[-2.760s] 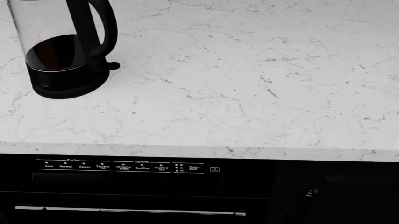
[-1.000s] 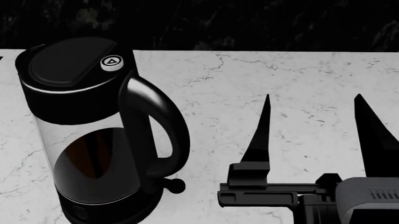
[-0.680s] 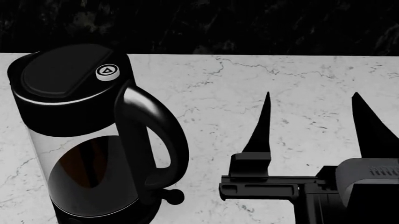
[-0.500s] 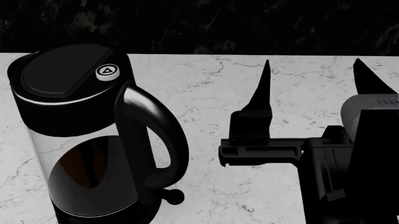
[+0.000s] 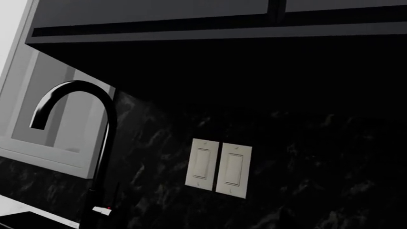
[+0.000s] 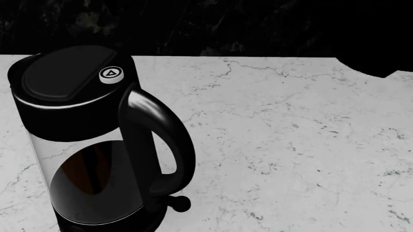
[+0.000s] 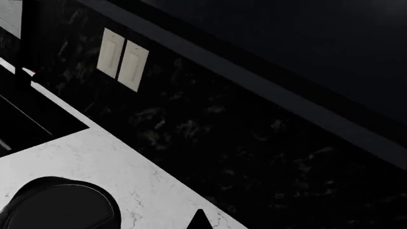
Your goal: Press the button to open the lid of the electric kettle.
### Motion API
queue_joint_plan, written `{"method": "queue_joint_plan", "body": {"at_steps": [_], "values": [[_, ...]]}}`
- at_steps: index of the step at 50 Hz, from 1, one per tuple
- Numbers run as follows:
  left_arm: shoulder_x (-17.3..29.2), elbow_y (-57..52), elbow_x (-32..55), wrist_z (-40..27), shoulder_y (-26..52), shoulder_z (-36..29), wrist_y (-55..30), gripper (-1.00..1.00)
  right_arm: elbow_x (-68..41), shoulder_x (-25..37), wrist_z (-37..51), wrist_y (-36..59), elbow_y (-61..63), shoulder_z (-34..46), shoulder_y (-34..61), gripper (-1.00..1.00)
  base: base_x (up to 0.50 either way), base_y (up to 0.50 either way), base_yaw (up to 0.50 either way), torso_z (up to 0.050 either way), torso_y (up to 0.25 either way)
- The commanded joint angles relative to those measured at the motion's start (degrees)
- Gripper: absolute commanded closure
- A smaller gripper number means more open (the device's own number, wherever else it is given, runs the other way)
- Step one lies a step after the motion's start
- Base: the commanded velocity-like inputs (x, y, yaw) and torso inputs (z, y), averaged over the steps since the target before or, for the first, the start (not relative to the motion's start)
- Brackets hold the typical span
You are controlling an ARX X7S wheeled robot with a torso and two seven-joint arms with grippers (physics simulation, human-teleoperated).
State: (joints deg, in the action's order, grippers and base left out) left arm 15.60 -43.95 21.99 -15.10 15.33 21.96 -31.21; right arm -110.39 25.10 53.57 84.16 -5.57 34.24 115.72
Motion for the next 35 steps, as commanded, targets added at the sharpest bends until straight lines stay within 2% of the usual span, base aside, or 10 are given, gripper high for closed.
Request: {"method": "queue_joint_plan", "body": {"at_steps": [1,10,16,26,35], "values": [[0.5,0.3,0.3,0.3,-0.5,-0.1,0.4,-1.0,8.2,-8.2,-24.1,5.8,-20.8,17.7,19.3,1.0,0.0,0.0,0.0,0.0,0.0],[0.8,-0.3,0.7,0.1,-0.9,0.5,0.6,-1.0,11.9,-11.1,-34.1,5.8,-20.5,26.8,19.3,1.0,0.0,0.0,0.0,0.0,0.0],[1.1,-1.0,1.1,-0.1,-1.1,0.9,0.4,-1.0,12.6,-12.3,-38.2,5.8,-21.5,29.6,19.3,1.0,0.0,0.0,0.0,0.0,0.0],[1.8,-1.1,1.8,0.4,-1.5,1.4,0.7,-1.0,32.1,-18.2,-57.5,5.8,-27.6,32.2,19.3,1.0,0.0,0.0,0.0,0.0,0.0],[2.2,-0.6,1.7,0.7,-1.8,1.6,1.4,-1.0,38.9,-21.4,-63.5,4.3,-31.4,33.0,18.4,1.0,0.0,0.0,0.0,0.0,0.0]]}}
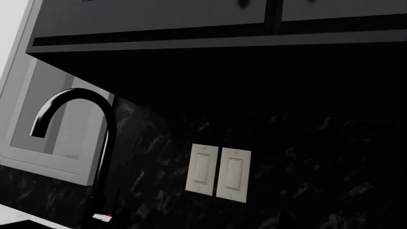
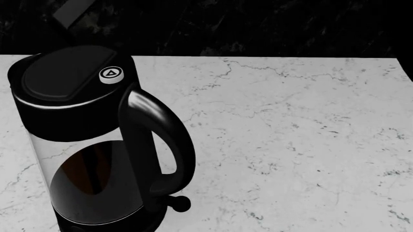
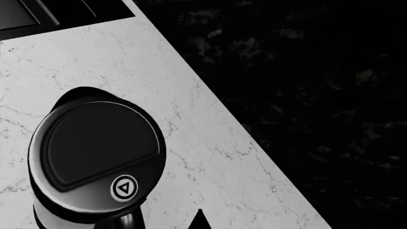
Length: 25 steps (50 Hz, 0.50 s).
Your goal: Press the button to open the lid of the electric kettle.
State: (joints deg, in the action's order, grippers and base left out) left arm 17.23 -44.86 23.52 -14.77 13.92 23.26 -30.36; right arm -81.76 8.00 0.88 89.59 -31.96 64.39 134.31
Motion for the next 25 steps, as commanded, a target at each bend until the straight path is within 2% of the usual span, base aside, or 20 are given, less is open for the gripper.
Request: {"method": "queue_joint_plan", "body": {"at_steps": [1,25], "values": [[0.6,0.3,0.2,0.3,-0.4,0.2,0.6,-1.0,10.2,-4.6,-10.7,-1.3,-5.2,2.8,-0.5,1.0,0.0,0.0,0.0,0.0,0.0],[1.1,-0.5,2.3,-0.4,-0.6,2.0,-0.1,-1.0,6.4,-6.6,-11.0,-3.3,-0.7,6.9,-3.7,1.0,0.0,0.0,0.0,0.0,0.0]]}}
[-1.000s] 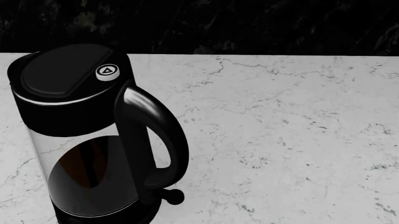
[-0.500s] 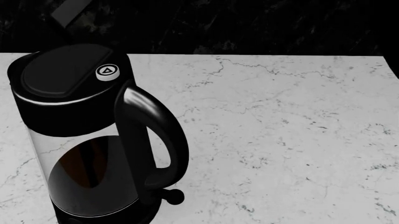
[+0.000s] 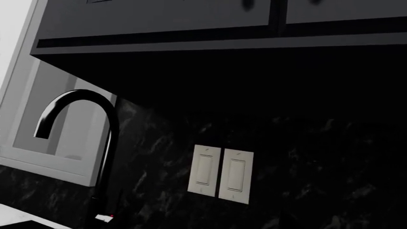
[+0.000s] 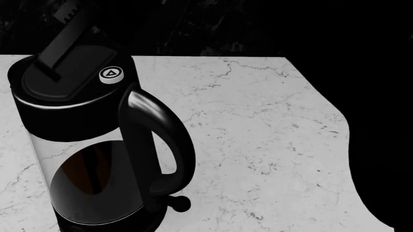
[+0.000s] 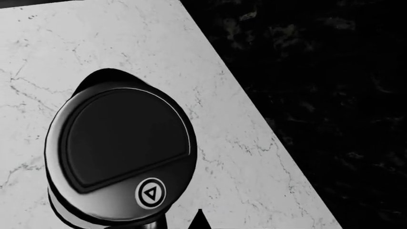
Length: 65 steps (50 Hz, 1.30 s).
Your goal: Press the button to open the lid of the electric kettle.
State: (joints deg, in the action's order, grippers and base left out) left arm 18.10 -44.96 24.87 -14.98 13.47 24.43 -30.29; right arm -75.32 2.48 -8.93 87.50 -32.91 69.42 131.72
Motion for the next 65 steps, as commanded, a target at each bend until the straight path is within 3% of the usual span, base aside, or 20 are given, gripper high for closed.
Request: {"method": "queue_joint_plan", "body": {"at_steps": [1,10,19,27,65], "values": [[0.3,-0.4,1.0,-0.2,-0.2,0.8,-0.2,-1.0,0.1,-1.2,-1.3,-1.4,0.3,2.3,-1.3,1.0,0.0,0.0,0.0,0.0,0.0],[0.4,-0.2,1.4,-0.4,-0.3,1.2,0.0,-1.0,0.0,-2.4,-3.5,-3.5,-0.7,5.2,-1.2,1.0,0.0,0.0,0.0,0.0,0.0],[0.5,0.0,1.7,-0.4,-0.4,1.3,0.2,-1.0,-8.3,-2.5,-3.2,-10.2,-1.6,15.7,2.3,1.0,0.0,0.0,0.0,0.0,0.0],[0.6,0.4,2.1,-0.4,-0.4,1.6,0.4,-1.0,-12.2,-2.5,-2.3,-13.4,-0.8,19.6,2.4,1.0,0.0,0.0,0.0,0.0,0.0],[1.2,-0.3,2.7,-1.3,-1.1,1.4,0.8,-1.0,-15.0,-2.5,1.4,-14.0,1.6,20.7,-3.6,1.0,0.0,0.0,0.0,0.0,0.0]]}}
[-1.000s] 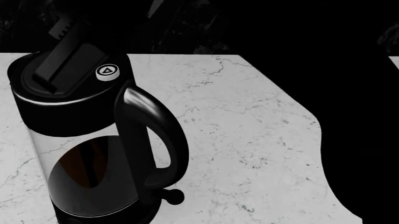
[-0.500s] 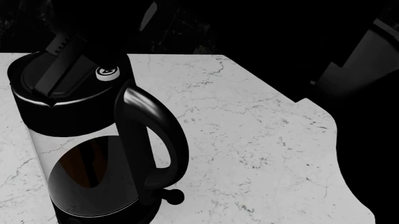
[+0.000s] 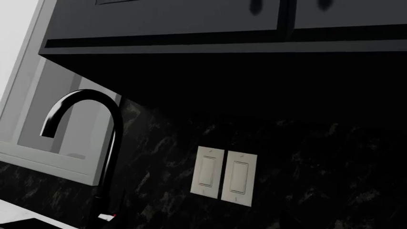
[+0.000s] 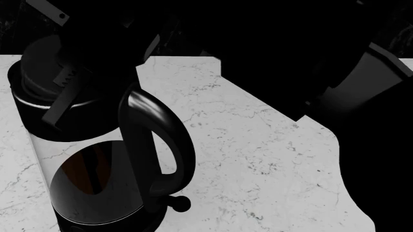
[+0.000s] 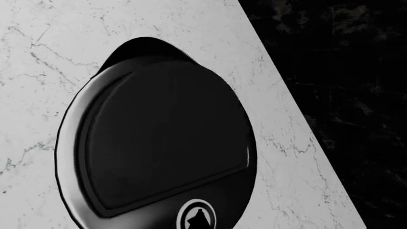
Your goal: Press the button to open the lid of the electric kettle.
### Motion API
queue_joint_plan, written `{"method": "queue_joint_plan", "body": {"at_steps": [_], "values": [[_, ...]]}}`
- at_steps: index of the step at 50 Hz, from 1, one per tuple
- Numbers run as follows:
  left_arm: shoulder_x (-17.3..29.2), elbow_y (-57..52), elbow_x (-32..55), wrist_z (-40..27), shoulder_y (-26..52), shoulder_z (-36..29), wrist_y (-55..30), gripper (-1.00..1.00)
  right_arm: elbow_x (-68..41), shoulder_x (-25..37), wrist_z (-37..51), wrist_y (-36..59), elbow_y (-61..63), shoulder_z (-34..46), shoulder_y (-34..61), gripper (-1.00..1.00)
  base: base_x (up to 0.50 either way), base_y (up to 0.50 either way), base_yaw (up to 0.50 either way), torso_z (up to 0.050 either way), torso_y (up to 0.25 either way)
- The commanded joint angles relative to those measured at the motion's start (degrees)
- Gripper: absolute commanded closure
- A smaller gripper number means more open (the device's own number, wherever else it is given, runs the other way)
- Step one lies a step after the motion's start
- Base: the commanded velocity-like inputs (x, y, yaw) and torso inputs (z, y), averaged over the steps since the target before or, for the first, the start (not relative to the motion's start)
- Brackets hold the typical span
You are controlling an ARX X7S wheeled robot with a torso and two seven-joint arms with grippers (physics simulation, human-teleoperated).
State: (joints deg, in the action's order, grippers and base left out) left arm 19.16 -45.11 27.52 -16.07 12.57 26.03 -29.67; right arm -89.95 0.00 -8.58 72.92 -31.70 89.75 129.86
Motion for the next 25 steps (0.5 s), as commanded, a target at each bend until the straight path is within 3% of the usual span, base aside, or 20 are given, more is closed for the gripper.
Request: {"method": "queue_joint_plan", "body": {"at_steps": [1,25], "values": [[0.2,-0.2,0.1,-0.2,-0.2,-0.1,0.1,-1.0,-0.4,0.0,1.1,0.7,0.4,0.3,-1.9,1.0,0.0,0.0,0.0,0.0,0.0],[0.6,0.3,0.2,-0.5,-0.3,-0.3,0.9,-1.0,0.7,0.0,2.0,2.7,-0.2,0.2,-3.5,1.0,0.0,0.0,0.0,0.0,0.0]]}}
